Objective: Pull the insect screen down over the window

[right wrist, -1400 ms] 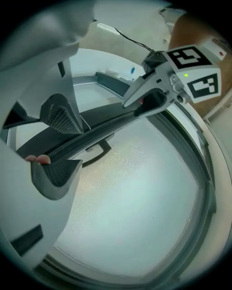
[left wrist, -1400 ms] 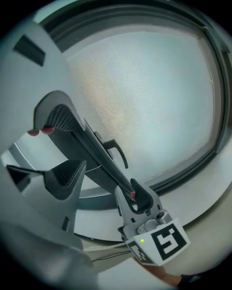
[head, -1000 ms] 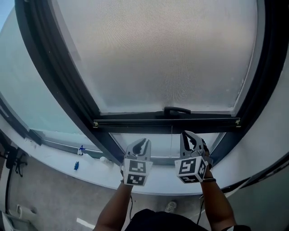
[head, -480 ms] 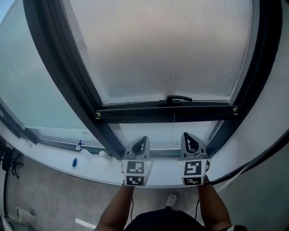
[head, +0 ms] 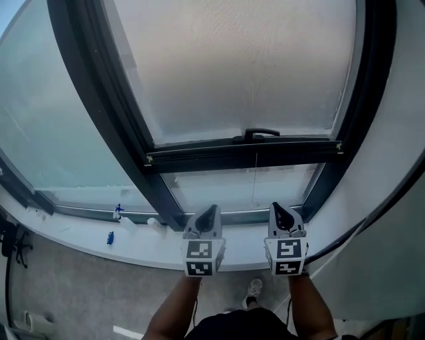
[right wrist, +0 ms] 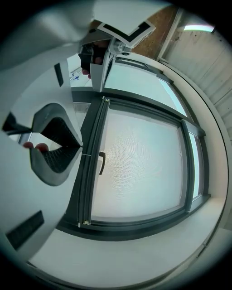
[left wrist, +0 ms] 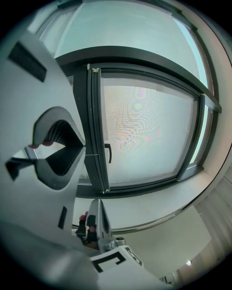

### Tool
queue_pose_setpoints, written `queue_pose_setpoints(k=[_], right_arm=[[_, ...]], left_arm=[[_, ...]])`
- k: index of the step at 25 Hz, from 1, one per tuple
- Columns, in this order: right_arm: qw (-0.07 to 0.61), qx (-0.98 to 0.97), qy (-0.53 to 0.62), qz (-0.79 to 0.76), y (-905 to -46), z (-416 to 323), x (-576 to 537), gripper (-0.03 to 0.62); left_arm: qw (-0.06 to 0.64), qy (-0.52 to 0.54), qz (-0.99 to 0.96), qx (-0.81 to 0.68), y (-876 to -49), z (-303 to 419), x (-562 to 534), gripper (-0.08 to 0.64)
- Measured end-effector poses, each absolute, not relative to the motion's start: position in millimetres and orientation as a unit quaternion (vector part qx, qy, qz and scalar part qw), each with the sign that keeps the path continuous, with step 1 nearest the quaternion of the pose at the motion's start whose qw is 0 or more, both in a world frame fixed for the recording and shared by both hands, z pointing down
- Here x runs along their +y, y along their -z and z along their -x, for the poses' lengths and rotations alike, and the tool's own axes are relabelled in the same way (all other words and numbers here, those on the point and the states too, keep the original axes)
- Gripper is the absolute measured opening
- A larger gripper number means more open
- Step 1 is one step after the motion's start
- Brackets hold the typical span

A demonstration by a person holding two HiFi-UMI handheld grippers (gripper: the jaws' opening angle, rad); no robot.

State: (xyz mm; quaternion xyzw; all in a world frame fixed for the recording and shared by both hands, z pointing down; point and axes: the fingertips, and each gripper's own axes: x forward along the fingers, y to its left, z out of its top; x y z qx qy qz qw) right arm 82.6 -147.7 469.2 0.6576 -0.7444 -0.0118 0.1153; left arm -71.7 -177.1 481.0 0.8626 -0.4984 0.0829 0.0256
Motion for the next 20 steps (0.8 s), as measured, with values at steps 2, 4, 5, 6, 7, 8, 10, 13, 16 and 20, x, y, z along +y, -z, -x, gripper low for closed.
queue_pose_setpoints(k=[2, 4, 5, 6, 7, 8, 10, 13, 16, 20], right_arm=[[0.117, -0.742, 0.011, -0.66, -471.7, -77.4, -132.2, 0.005], [0.122, -0.739, 0.013, -0.663, -475.6, -73.4, -116.7, 0.006], [0.123, -0.737, 0.013, -0.665, -477.6, -71.5, -108.9, 0.005], [0.124, -0.735, 0.012, -0.666, -479.5, -69.3, -100.8, 0.006], [0.124, -0.734, 0.01, -0.667, -481.2, -66.6, -92.4, 0.006], [0.125, -0.734, 0.008, -0.668, -482.7, -63.4, -84.4, 0.006], [0.126, -0.734, 0.005, -0.667, -484.7, -55.4, -70.6, 0.006], [0.128, -0.736, 0.007, -0.664, -484.9, -42.5, -54.9, 0.006], [0.131, -0.739, 0.008, -0.661, -485.0, -33.1, -42.2, 0.006], [0.13, -0.745, 0.013, -0.654, -480.7, -23.5, -30.5, 0.006]], left_arm=[[0.029, -0.08, -0.863, -0.497, -482.8, 77.1, -164.1, 0.003], [0.031, -0.077, -0.863, -0.498, -484.5, 83.6, -150.9, 0.003], [0.032, -0.076, -0.863, -0.498, -485.5, 86.5, -143.9, 0.002], [0.033, -0.076, -0.863, -0.498, -486.6, 89.1, -136.4, 0.003], [0.033, -0.077, -0.863, -0.498, -487.8, 91.4, -128.5, 0.002], [0.032, -0.078, -0.864, -0.496, -489.0, 93.6, -120.6, 0.003], [0.034, -0.079, -0.865, -0.494, -490.3, 98.5, -106.0, 0.002], [0.036, -0.081, -0.866, -0.491, -492.0, 106.4, -88.7, 0.003], [0.043, -0.083, -0.866, -0.492, -494.9, 114.6, -75.0, 0.002], [0.043, -0.079, -0.864, -0.495, -489.9, 123.1, -64.1, 0.002]])
